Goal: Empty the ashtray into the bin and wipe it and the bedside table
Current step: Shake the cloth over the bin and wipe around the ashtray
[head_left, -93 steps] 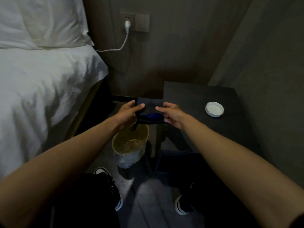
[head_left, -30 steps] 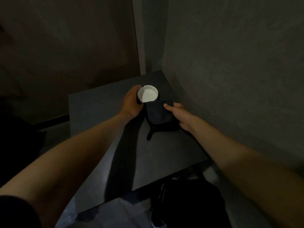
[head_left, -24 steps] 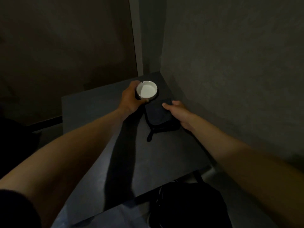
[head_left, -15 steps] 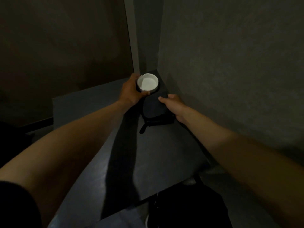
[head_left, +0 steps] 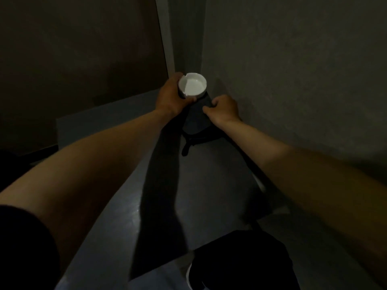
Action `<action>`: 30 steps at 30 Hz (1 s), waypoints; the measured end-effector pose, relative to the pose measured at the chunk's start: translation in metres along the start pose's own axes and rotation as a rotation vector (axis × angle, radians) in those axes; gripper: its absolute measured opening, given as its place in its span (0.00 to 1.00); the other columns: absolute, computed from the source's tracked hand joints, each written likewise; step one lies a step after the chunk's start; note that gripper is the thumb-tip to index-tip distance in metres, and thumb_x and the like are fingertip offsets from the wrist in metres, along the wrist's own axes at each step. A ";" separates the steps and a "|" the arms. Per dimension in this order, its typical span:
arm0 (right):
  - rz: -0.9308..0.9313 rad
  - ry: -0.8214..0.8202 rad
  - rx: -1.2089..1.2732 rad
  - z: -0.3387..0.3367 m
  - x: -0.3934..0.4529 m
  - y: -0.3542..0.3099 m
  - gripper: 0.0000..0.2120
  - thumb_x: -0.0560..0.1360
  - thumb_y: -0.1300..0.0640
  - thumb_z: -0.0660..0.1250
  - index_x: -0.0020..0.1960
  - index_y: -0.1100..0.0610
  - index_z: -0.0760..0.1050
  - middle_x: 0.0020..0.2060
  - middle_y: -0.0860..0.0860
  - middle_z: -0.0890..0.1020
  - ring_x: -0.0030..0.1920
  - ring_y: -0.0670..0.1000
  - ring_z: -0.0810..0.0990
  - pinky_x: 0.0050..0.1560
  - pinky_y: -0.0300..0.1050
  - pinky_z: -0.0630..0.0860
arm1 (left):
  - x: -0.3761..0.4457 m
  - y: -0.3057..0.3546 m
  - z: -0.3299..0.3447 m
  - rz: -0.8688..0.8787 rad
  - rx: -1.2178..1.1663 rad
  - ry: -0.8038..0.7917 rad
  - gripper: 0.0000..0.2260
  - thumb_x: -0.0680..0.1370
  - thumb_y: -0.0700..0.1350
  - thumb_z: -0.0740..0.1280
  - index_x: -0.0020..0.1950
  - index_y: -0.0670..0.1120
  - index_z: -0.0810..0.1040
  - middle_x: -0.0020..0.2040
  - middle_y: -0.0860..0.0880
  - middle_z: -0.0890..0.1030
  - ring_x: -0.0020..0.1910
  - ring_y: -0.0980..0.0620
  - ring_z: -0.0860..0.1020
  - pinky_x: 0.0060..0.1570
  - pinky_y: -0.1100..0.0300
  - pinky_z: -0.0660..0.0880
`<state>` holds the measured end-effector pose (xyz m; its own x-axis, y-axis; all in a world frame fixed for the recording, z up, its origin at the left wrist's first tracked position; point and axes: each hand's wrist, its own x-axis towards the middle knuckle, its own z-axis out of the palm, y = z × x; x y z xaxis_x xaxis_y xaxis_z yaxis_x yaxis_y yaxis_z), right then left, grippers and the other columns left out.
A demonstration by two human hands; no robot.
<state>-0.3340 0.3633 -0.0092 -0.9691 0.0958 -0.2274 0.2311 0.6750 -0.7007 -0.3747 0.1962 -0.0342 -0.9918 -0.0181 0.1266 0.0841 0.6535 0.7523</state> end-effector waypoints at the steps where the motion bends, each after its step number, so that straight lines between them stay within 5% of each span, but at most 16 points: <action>1: 0.009 0.026 -0.006 0.001 0.003 0.000 0.22 0.76 0.58 0.69 0.28 0.53 0.61 0.26 0.49 0.66 0.27 0.47 0.66 0.29 0.42 0.63 | 0.002 0.000 0.001 -0.003 0.003 0.002 0.33 0.68 0.49 0.80 0.68 0.44 0.71 0.64 0.46 0.78 0.62 0.48 0.76 0.57 0.58 0.73; 14: 0.147 0.092 0.187 0.008 0.031 0.000 0.17 0.76 0.55 0.71 0.30 0.54 0.72 0.32 0.51 0.79 0.36 0.50 0.79 0.38 0.41 0.75 | 0.017 -0.009 0.005 -0.002 -0.010 0.010 0.32 0.69 0.48 0.79 0.69 0.43 0.71 0.65 0.45 0.77 0.63 0.49 0.75 0.59 0.61 0.72; 21: 0.179 0.098 0.270 0.008 0.031 -0.006 0.07 0.76 0.54 0.72 0.44 0.57 0.81 0.38 0.50 0.81 0.39 0.48 0.79 0.36 0.38 0.72 | 0.016 -0.015 -0.006 0.009 -0.039 -0.034 0.31 0.70 0.47 0.78 0.69 0.44 0.70 0.65 0.47 0.77 0.63 0.53 0.73 0.60 0.63 0.71; 25: 0.209 0.108 0.285 0.006 0.032 -0.008 0.06 0.74 0.53 0.74 0.44 0.55 0.80 0.39 0.49 0.80 0.40 0.48 0.78 0.41 0.39 0.73 | 0.013 -0.019 -0.010 0.008 -0.058 -0.059 0.33 0.69 0.50 0.79 0.70 0.45 0.70 0.65 0.47 0.77 0.62 0.54 0.74 0.60 0.63 0.73; 30: 0.221 0.115 0.295 0.007 0.033 -0.009 0.08 0.74 0.53 0.75 0.41 0.54 0.78 0.37 0.49 0.80 0.35 0.46 0.77 0.36 0.39 0.73 | 0.014 -0.018 -0.011 -0.036 -0.134 -0.091 0.37 0.65 0.52 0.79 0.70 0.47 0.69 0.66 0.48 0.76 0.64 0.52 0.75 0.64 0.55 0.74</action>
<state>-0.3677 0.3558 -0.0150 -0.8926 0.3078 -0.3295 0.4344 0.3906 -0.8116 -0.3893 0.1753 -0.0388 -0.9985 0.0330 0.0433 0.0543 0.5470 0.8354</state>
